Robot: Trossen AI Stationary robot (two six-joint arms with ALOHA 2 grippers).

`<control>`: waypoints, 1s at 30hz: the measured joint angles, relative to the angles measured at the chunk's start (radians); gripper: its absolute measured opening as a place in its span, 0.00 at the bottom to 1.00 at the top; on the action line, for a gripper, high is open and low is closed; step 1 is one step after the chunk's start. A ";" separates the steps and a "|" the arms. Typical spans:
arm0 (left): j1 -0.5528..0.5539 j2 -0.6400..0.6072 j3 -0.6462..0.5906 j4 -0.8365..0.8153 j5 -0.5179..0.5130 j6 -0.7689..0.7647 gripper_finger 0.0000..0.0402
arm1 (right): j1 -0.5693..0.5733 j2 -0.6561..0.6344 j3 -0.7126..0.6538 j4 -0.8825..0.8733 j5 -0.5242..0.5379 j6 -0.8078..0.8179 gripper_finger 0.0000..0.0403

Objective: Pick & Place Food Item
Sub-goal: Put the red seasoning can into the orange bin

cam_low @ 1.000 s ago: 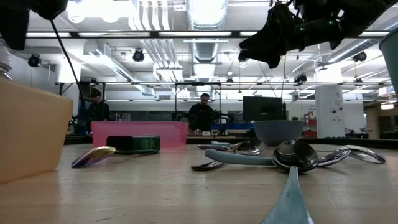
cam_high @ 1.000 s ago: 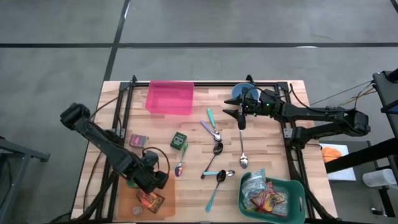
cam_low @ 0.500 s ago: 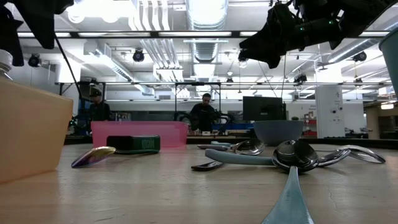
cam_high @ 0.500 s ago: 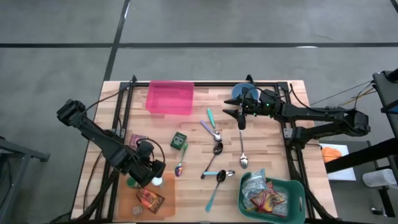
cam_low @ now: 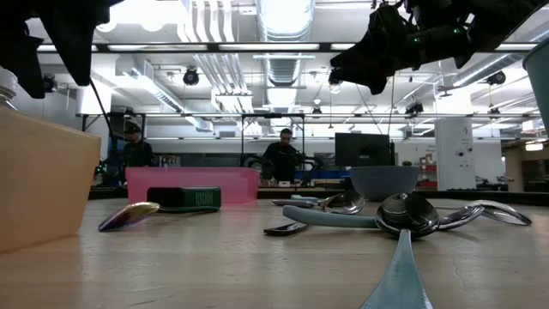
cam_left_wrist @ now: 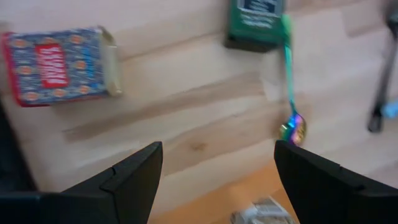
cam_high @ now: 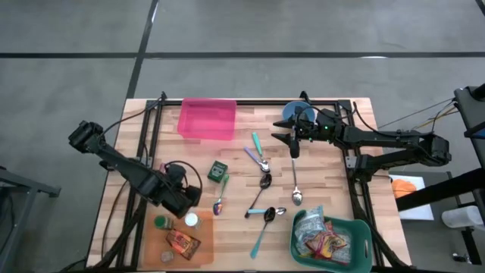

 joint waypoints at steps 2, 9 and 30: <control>0.013 -0.001 0.000 -0.030 0.000 -0.019 0.78 | 0.000 0.000 0.000 0.000 0.000 0.000 0.52; 0.034 -0.026 0.000 -0.167 0.000 -0.124 0.78 | 0.000 -0.001 0.000 0.000 0.000 0.000 0.52; 0.135 -0.109 -0.002 -0.321 0.019 0.277 0.78 | 0.000 -0.001 0.000 0.000 0.000 0.000 0.52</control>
